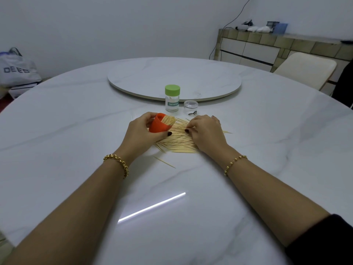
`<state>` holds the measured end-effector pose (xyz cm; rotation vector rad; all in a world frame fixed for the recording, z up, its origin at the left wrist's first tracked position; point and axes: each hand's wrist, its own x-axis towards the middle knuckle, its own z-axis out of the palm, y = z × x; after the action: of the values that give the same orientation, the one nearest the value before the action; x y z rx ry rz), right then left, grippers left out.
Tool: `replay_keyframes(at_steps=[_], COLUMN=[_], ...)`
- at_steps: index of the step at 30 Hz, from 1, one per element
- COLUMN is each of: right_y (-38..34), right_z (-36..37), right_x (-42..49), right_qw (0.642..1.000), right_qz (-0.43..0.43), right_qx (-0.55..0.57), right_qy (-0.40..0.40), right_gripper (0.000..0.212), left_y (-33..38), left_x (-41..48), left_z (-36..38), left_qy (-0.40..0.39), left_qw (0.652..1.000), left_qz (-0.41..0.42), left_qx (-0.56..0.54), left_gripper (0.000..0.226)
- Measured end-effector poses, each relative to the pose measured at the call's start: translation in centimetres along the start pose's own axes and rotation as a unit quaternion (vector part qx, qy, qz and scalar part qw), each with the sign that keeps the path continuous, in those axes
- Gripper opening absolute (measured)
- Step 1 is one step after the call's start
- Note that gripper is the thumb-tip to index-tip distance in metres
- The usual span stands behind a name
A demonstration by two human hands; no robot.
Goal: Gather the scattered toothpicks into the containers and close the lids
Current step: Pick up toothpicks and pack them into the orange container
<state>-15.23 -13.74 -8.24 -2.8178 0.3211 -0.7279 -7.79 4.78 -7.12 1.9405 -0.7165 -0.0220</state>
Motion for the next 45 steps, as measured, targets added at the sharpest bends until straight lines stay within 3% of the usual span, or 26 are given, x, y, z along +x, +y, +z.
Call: replay_keyframes(at_steps=[11, 17, 35, 45], right_y=[0.2, -0.6, -2.7, -2.6], right_z=[-0.4, -0.7, -0.7, -0.4], right_x=[0.1, -0.1, -0.4, -0.6], right_qw=[0.980, 0.972, 0.946, 0.961], right_qz=[0.059, -0.031, -0.243, -0.162], right_qx=[0.133, 0.137, 0.063, 0.134], right_qy=[0.136, 0.189, 0.203, 0.177], right_gripper=[0.018, 0.017, 0.039, 0.060], left_y=[0.1, 0.1, 0.2, 0.4], left_x=[-0.1, -0.1, -0.2, -0.3], left_z=[-0.1, 0.0, 0.4, 0.2], left_qy=[0.002, 0.000, -0.007, 0.005], left_qw=[1.000, 1.000, 1.000, 1.000], left_qz=[-0.002, 0.001, 0.014, 0.012], left_qx=[0.000, 0.004, 0.010, 0.002], left_gripper=[0.062, 0.062, 0.059, 0.059])
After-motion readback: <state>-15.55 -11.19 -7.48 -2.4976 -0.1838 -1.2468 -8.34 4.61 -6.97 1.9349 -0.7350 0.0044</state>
